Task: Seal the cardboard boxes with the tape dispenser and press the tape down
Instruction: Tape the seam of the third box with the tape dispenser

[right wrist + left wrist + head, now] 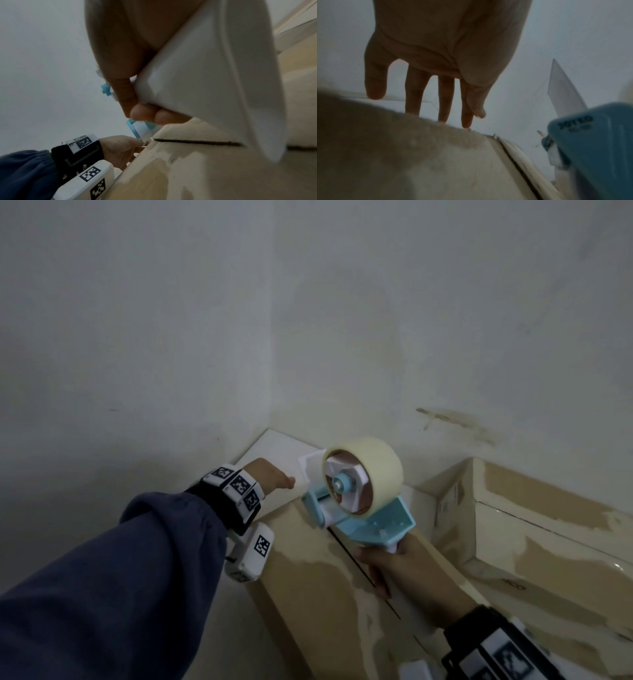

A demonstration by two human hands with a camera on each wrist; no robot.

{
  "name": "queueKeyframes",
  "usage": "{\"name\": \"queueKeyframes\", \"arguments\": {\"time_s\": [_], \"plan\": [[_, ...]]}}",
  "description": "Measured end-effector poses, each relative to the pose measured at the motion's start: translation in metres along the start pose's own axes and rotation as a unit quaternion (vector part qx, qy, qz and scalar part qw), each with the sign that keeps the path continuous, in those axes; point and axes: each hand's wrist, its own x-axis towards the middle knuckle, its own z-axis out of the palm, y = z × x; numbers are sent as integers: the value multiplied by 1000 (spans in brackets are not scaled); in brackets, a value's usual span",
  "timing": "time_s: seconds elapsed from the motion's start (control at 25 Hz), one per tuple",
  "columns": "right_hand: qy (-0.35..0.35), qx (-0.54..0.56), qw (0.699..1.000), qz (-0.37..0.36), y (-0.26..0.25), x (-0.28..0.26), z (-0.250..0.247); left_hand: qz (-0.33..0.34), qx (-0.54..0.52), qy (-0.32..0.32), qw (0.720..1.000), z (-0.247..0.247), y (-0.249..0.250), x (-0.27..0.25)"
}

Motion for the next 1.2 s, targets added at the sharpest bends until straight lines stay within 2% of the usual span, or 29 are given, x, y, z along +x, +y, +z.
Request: {"name": "queueKeyframes", "arguments": {"time_s": [0.12, 0.28, 0.4, 0.48, 0.56, 0.64, 0.72, 0.96, 1.2], "plan": [[4, -7, 1000, 14, -1, 2, 3, -29, 25, -24, 999, 4, -4, 6], [13, -28, 999, 21, 3, 5, 6, -38, 116, -61, 991, 11, -3, 4], [15, -31, 999, 30, 3, 4, 7, -25, 209, -42, 977, 6, 1, -6], [8, -47, 998, 33, 0, 3, 8, 39, 179, -9, 983, 2, 7, -7], [9, -71, 997, 34, -2, 2, 8, 115, 109, -24, 987, 6, 11, -10], [21, -82, 995, 45, -3, 3, 8, 149, 69, -54, 985, 18, 2, -18], [26, -85, 995, 53, -4, 3, 8, 166, 31, -55, 984, 31, -12, -30], [32, -163, 985, 45, 0, 14, 9, 134, 43, 39, 989, 44, -15, -47], [17, -197, 980, 36, -4, 7, 9, 104, 107, 81, 985, 51, -12, -46]]}}
